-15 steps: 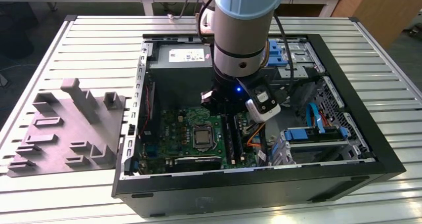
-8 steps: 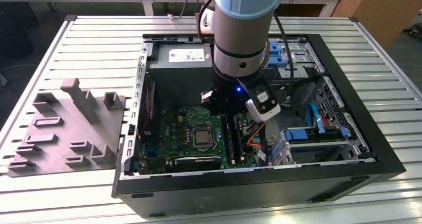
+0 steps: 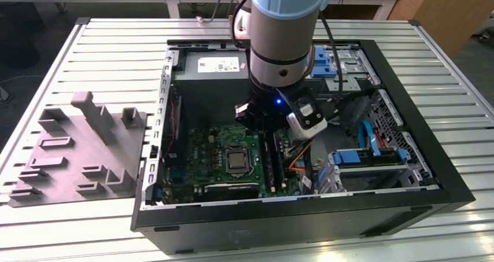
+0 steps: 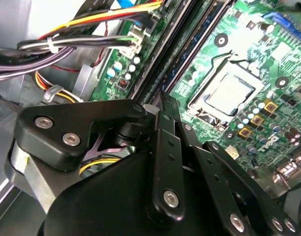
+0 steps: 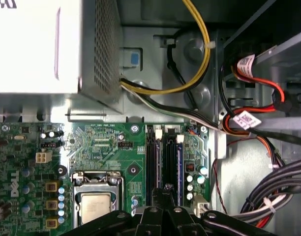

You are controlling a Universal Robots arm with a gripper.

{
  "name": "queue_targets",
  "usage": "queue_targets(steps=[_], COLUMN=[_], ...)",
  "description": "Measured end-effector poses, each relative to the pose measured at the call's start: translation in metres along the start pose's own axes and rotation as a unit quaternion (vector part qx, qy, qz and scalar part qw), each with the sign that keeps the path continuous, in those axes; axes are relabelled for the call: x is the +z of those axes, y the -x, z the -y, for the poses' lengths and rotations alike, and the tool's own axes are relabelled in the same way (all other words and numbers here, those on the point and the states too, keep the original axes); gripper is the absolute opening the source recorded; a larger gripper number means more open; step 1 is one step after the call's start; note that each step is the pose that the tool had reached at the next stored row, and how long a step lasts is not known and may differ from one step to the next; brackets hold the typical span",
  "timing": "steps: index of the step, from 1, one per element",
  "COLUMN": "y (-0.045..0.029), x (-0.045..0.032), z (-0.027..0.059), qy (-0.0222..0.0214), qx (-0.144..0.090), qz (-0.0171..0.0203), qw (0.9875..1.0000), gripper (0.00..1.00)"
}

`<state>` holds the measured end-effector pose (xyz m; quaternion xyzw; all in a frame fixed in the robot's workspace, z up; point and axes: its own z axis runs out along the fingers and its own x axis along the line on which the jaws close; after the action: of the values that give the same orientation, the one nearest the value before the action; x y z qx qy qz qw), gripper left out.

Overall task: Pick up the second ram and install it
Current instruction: 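Insert the second ram into the second slot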

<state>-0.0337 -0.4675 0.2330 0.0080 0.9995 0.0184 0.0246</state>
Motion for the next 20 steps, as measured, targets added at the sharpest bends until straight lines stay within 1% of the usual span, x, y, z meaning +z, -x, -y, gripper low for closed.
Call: queue_targets(steps=[6, 13, 18, 20], y=[-0.0002, -0.0003, -0.0003, -0.0003], x=[0.0003, 0.0006, 0.0008, 0.0007], z=[-0.0089, -0.0168, -0.0209, -0.0210], qy=[0.0001, 0.0001, 0.0002, 0.0001], qx=[0.000, 0.000, 0.000, 0.000], qz=[0.0000, 0.0000, 0.0000, 0.0000], qw=[1.0000, 1.0000, 1.0000, 1.0000], gripper=[0.10, 0.10, 0.10, 0.10])
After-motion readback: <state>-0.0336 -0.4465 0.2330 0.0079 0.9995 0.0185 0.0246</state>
